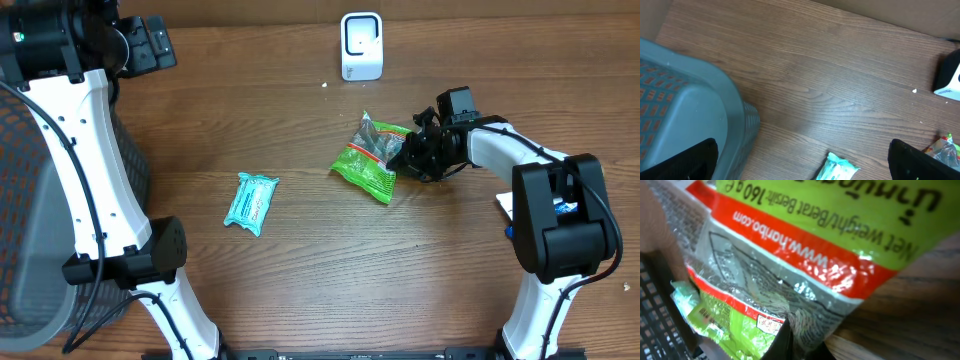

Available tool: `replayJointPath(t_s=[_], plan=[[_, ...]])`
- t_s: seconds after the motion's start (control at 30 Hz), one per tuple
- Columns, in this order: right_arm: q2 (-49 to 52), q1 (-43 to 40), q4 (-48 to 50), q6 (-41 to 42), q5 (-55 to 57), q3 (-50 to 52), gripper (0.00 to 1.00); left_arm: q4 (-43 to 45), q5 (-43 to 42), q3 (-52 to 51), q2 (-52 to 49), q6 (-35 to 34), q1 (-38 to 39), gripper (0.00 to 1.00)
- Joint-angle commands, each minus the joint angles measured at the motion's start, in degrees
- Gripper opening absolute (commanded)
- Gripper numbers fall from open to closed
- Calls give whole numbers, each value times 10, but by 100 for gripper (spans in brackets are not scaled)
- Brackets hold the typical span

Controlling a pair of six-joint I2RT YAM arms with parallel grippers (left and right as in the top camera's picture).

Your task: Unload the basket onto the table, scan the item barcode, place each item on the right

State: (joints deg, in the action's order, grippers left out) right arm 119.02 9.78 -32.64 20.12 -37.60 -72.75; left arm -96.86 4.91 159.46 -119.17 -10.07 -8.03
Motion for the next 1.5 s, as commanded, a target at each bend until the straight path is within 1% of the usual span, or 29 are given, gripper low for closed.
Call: replayJointPath(t_s=[0.0,0.07,0.1,0.13,0.17,0.27,0.33,0.37,0.43,0.57,0.73,0.77,0.83,0.9,0.93,1.03,1.07,1.1,1.17,1.2,1.4,1.47], plan=[[10,-2,-24,-59,-11,-31,4,1,-3,-1,-5,11,-2,99],[10,-4,-50,-69,12,-48,5,1,-3,-1,-5,11,-2,100],[10,-5,-57,-68,26,-54,25,1,-3,-1,-5,11,-2,100],[10,-5,-58,-64,33,-56,47,1,-3,-1,-5,11,-2,100],[10,-5,-55,-59,37,-57,61,1,-3,-1,-5,11,-2,99],[10,-5,-33,-20,77,-57,74,1,-3,-1,-5,11,-2,99],[10,-5,-9,-18,92,-57,76,1,-3,-1,-5,11,-2,100],[10,-5,15,-19,110,-57,80,1,-3,-1,-5,11,-2,100],[10,-4,40,-19,123,-55,80,1,-3,-1,-5,11,-2,100],[16,7,83,-12,123,-46,80,1,-3,-1,-5,11,-2,100],[35,37,85,21,119,-44,79,1,-3,-1,-5,11,-2,99],[42,47,84,37,121,-44,76,1,-3,-1,-5,11,-2,100],[49,59,84,71,134,-44,65,1,-3,-1,-5,11,-2,100],[54,65,83,111,159,-44,50,1,-3,-1,-5,11,-2,99],[59,68,83,128,173,-44,38,1,-3,-1,-5,11,-2,100],[68,70,87,162,187,-45,12,1,-3,-1,-5,11,-2,100],[71,70,90,161,180,-45,6,1,-3,-1,-5,11,-2,100],[71,70,90,161,177,-45,4,1,-3,-1,-5,11,-2,100],[71,69,90,150,162,-45,4,1,-3,-1,-5,11,-2,100],[69,66,92,132,143,-47,4,1,-3,-1,-5,11,-2,100],[43,37,91,4,-50,-71,4,1,-3,-1,-5,11,-2,99],[26,27,80,-16,-97,-78,4,1,-3,-1,-5,11,-2,99]])
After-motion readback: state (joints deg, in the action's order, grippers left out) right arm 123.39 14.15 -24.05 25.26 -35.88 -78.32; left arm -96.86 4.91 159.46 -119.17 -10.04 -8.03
